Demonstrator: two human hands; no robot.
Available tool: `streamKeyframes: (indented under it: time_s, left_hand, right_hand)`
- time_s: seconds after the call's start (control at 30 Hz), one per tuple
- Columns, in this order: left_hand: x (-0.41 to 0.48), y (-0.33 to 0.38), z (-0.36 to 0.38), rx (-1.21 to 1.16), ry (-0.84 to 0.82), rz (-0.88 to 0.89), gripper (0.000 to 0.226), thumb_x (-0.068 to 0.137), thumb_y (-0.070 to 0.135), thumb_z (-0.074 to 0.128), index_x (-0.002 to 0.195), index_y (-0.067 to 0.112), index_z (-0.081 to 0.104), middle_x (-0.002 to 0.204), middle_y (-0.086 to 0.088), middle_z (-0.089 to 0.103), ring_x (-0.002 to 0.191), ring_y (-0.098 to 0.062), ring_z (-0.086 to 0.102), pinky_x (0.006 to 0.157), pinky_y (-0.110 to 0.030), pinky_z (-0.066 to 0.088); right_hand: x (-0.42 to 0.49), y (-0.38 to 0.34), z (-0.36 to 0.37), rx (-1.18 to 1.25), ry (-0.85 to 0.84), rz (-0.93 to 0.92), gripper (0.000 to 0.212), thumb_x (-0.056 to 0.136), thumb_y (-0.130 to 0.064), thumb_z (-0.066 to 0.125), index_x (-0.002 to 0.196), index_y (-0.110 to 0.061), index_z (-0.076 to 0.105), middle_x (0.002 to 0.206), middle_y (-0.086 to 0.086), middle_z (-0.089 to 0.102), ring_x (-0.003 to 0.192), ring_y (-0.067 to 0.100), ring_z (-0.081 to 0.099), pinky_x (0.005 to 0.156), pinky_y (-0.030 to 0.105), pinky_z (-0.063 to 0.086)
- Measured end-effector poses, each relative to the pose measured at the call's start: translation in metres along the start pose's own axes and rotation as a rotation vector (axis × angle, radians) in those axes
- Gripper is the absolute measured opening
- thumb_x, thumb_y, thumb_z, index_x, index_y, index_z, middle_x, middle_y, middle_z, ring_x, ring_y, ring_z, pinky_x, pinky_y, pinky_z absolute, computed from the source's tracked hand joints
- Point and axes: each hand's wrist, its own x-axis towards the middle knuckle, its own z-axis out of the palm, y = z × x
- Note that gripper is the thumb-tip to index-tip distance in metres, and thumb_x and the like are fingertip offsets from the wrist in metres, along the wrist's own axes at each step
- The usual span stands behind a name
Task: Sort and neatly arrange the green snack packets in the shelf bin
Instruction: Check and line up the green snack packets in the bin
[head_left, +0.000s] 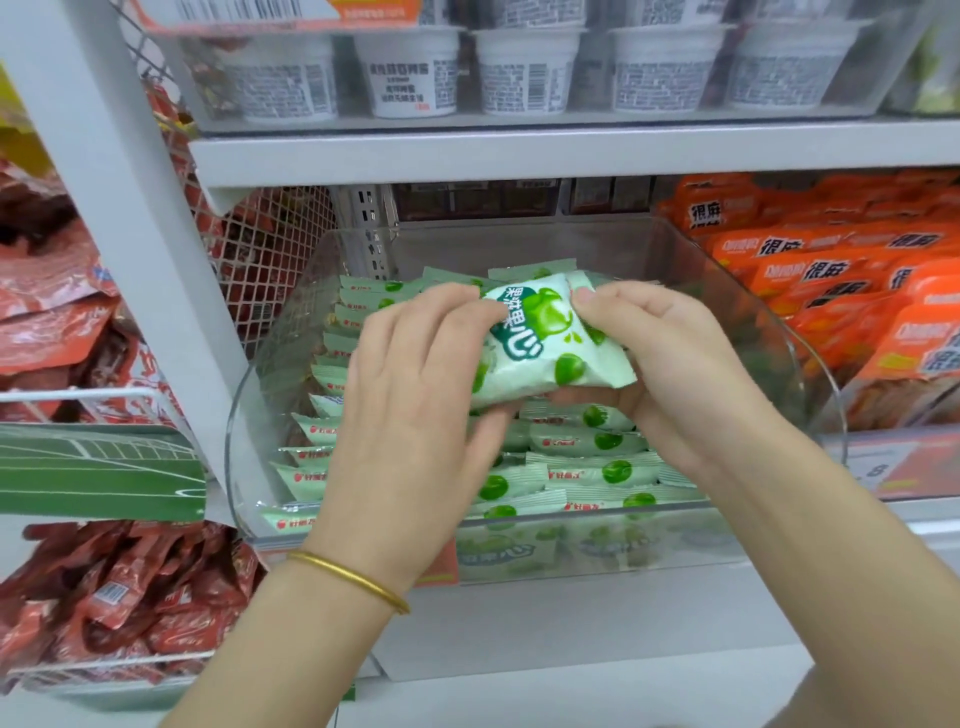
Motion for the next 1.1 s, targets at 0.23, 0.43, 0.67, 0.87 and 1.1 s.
streamKeyframes:
  time_s: [0.23,0.43,0.67,0.87,1.1]
  left_hand:
    - [0.01,-0.003,-0.015,-0.621,0.037,-0.277,0.031,0.09,0.02,0.059,0.113,0.037,0.05,0.103,0.025,0.062,0.095,0.01,0.058,0.083,-0.01,0.046]
    - [0.007,0.001,-0.014,-0.971,-0.163,-0.33,0.067,0.08,0.019,0.069,0.138,0.028,0.035,0.104,0.007,0.071,0.092,-0.008,0.068,0.077,-0.023,0.054]
    - [0.005,0.002,-0.017,-0.89,-0.204,-0.252,0.088,0.075,-0.001,0.073,0.137,0.042,0.027,0.112,0.018,0.065,0.097,-0.002,0.065,0.082,-0.021,0.053]
    - [0.006,0.002,-0.017,-0.913,-0.202,-0.255,0.085,0.073,0.007,0.072,0.134,0.045,0.027,0.129,0.012,0.055,0.106,0.001,0.06,0.084,-0.021,0.052]
    - [0.006,-0.006,-0.008,-1.021,-0.009,-0.595,0.055,0.078,0.028,0.073,0.126,0.034,0.045,0.113,0.0,0.063,0.098,-0.012,0.065,0.086,-0.035,0.053]
  right_hand:
    - [0.0,-0.001,-0.002,-0.029,-0.003,-0.17,0.017,0.093,-0.022,0.053,0.107,-0.015,0.06,0.113,0.007,0.065,0.097,0.021,0.067,0.076,0.034,0.057]
    - [-0.002,-0.002,0.004,0.005,-0.055,-0.204,0.031,0.078,-0.023,0.061,0.108,-0.018,0.061,0.081,0.005,0.066,0.067,0.011,0.063,0.05,0.022,0.05]
    - [-0.001,-0.001,0.003,0.029,-0.028,-0.179,0.016,0.089,-0.011,0.057,0.104,-0.016,0.061,0.081,0.007,0.066,0.066,0.014,0.059,0.049,0.023,0.049]
    - [0.001,-0.001,0.002,0.05,-0.031,-0.185,0.014,0.089,-0.01,0.057,0.1,-0.017,0.062,0.076,0.001,0.068,0.064,0.013,0.059,0.049,0.024,0.049]
    - [0.001,-0.001,-0.003,0.072,-0.187,-0.152,0.04,0.079,-0.015,0.063,0.117,-0.011,0.052,0.097,0.007,0.069,0.075,0.015,0.067,0.054,0.027,0.055]
